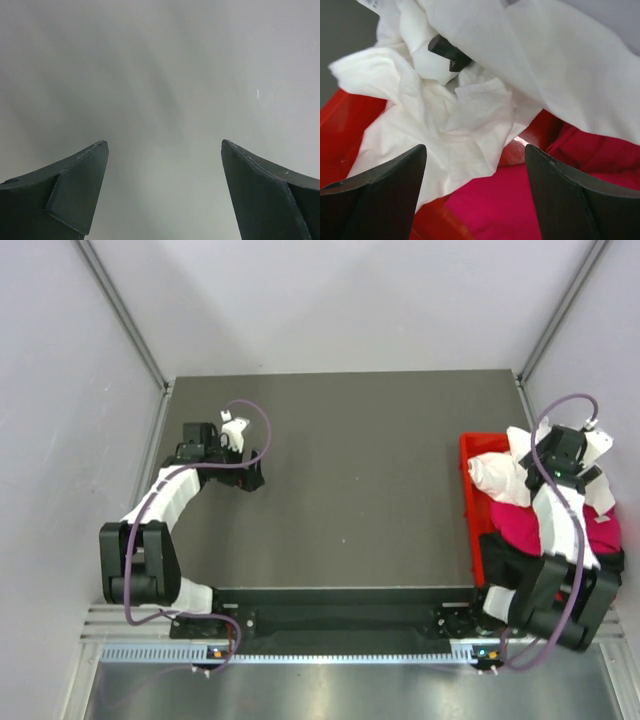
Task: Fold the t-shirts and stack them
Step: Grab the tshirt from the pile
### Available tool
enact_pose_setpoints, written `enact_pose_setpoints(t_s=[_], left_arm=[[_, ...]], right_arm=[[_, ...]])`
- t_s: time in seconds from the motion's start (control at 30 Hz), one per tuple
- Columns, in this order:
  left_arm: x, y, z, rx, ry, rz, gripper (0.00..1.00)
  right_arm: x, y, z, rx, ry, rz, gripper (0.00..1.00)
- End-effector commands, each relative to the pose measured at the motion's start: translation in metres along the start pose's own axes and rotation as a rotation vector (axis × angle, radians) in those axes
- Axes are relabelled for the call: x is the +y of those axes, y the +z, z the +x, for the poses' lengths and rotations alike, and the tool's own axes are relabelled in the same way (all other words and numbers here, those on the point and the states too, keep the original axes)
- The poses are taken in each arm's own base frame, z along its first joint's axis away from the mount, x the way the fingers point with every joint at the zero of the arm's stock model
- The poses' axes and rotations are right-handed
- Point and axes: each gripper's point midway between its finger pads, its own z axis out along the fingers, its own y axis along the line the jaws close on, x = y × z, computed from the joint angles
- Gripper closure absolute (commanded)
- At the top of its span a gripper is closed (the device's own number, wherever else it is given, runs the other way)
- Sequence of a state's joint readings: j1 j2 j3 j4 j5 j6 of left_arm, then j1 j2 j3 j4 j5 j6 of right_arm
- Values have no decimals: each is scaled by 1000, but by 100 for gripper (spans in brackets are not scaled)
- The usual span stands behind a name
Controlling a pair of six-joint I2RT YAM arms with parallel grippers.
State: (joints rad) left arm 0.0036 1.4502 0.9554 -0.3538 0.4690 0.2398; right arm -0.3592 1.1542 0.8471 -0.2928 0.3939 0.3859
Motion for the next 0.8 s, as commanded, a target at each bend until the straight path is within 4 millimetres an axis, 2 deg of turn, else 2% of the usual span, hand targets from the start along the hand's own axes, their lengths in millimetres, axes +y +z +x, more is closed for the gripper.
enact_pose_setpoints(t_s=[0.0, 0.03, 0.13, 0.2, 0.27, 0.3, 0.33, 0.4, 0.43, 0.53, 0.57, 0.63, 0.67, 0.7, 0.73, 0.77], left_arm=[[-11, -29, 16, 99, 51, 9, 1], [-12, -31, 17, 112, 51, 12, 1], [-14, -34, 25, 153, 43, 20, 1], [-14, -36, 27, 167, 41, 16, 1], [-15, -39, 28, 180, 36, 16, 2], [-16, -40, 28, 184, 35, 18, 2], [-16, -41, 26, 184, 36, 19, 2], [-17, -43, 28, 194, 31, 21, 2], [-17, -44, 27, 194, 30, 20, 2], [-20, -47, 28, 200, 32, 32, 2], [-20, -47, 28, 201, 37, 35, 2], [-22, -49, 27, 202, 41, 44, 2], [-23, -50, 28, 205, 41, 47, 2], [-24, -51, 28, 207, 41, 49, 2], [-24, -51, 28, 210, 40, 49, 2], [-24, -52, 27, 210, 41, 46, 2]], right_arm=[[10, 27, -10, 27, -16, -1, 21], [8, 40, -7, 44, -32, 43, 21], [1, 56, -8, 59, -52, 109, 24], [-1, 69, -2, 80, -74, 135, 42], [5, 74, -4, 83, -98, 112, 68], [6, 74, -6, 82, -103, 106, 94], [6, 73, -11, 72, -102, 107, 100], [4, 63, -21, 44, -108, 110, 100], [1, 53, -31, 13, -108, 111, 100], [6, 26, -45, -37, -121, 59, 100], [17, 2, -60, -92, -130, 3, 100], [36, -29, -80, -157, -147, -84, 100], [54, -61, -87, -195, -181, -160, 100], [64, -79, -95, -224, -195, -197, 100], [73, -111, -122, -302, -187, -241, 100], [96, -138, -121, -314, -217, -331, 100]])
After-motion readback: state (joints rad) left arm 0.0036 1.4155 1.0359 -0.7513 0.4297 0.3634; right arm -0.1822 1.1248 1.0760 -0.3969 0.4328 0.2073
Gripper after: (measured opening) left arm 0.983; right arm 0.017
